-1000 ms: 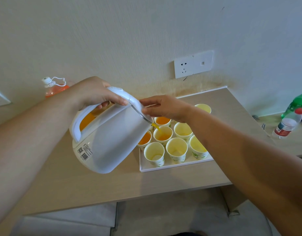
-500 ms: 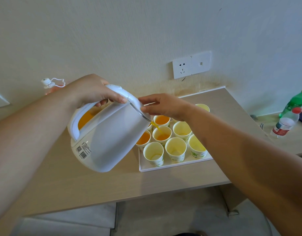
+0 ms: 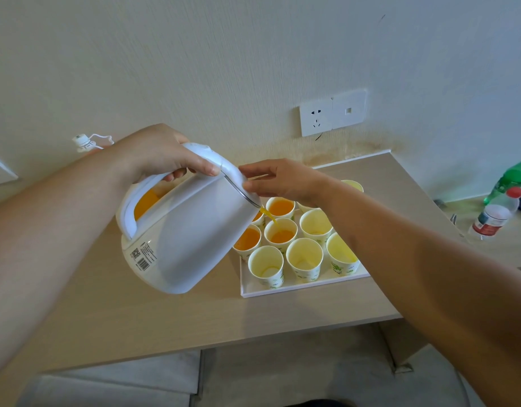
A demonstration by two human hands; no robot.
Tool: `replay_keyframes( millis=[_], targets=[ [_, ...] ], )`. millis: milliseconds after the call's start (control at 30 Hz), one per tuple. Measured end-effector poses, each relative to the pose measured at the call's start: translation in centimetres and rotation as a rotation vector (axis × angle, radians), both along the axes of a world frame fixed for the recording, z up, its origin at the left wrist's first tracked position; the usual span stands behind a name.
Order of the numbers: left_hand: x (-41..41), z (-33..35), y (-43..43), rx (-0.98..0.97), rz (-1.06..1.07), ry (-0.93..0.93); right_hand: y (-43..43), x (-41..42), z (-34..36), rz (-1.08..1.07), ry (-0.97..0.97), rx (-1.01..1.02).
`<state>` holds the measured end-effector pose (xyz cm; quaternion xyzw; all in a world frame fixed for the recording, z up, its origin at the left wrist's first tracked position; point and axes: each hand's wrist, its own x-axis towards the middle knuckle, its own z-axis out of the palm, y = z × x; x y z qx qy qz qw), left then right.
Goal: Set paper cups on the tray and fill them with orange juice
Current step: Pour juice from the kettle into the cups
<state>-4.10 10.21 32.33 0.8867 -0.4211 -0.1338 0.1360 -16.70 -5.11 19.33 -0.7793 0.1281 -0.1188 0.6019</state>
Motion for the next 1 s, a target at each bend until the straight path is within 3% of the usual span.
replay_keyframes(
  millis=[1000],
  targets=[
    [0.0, 0.9, 0.4, -0.018, -0.004, 0.001, 0.6, -0.4, 1.2, -0.001, -0.024, -0.036]
  ],
)
